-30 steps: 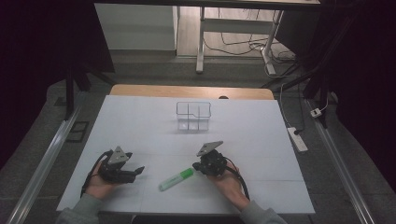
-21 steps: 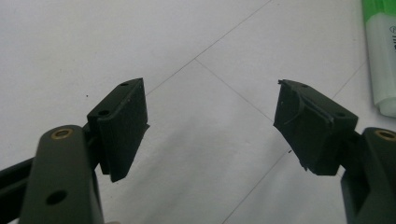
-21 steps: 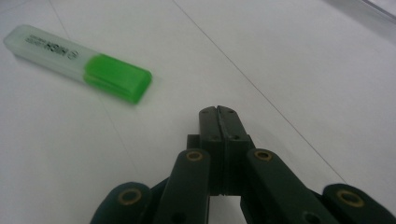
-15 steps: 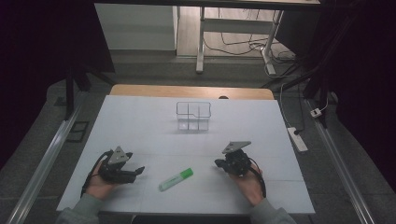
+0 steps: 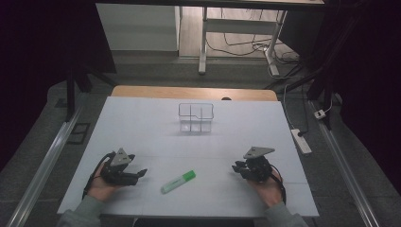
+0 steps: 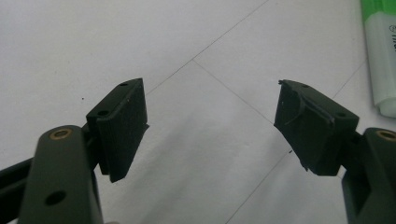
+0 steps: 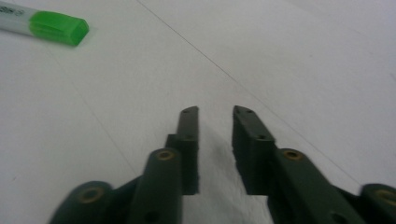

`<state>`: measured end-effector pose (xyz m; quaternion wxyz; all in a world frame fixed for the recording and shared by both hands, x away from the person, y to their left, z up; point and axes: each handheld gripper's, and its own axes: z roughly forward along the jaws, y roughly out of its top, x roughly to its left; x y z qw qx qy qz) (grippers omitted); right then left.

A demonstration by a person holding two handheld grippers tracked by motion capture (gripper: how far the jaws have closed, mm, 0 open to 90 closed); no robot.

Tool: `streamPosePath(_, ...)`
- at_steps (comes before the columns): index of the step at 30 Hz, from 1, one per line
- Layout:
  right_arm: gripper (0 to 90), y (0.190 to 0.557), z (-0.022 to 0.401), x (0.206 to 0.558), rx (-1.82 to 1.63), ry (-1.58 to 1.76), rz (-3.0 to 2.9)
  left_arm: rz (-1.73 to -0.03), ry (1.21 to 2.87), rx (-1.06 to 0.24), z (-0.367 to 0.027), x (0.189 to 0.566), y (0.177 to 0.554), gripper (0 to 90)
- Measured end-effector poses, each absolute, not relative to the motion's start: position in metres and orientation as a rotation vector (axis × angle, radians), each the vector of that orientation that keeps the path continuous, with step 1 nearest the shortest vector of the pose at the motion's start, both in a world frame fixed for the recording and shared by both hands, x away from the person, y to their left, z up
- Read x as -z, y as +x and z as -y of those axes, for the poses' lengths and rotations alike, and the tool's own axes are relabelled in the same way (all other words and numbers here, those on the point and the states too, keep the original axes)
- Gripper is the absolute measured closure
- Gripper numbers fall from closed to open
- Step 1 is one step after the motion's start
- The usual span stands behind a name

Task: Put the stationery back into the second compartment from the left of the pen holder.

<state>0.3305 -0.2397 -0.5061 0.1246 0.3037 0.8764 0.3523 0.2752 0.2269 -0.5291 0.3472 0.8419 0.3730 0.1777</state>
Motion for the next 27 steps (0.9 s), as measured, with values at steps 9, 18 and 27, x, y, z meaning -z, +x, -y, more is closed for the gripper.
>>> streamPosePath(9, 38.4, 0.32, 0.275, 0.507, -1.092, 0.938, -2.469, -0.965, 2.191, -0.451, -0.226, 0.529, 0.276, 24.9)
streamPosePath(18, 30.0, 0.321, 0.281, 0.506, -1.134, 0.914, -2.457, -0.955, 2.201, -0.427, -0.225, 0.529, 0.276, 24.7)
streamPosePath(27, 28.3, 0.322, 0.279, 0.507, -1.133, 0.912, -2.463, -0.911, 2.249, -0.379, -0.216, 0.522, 0.278, 25.6)
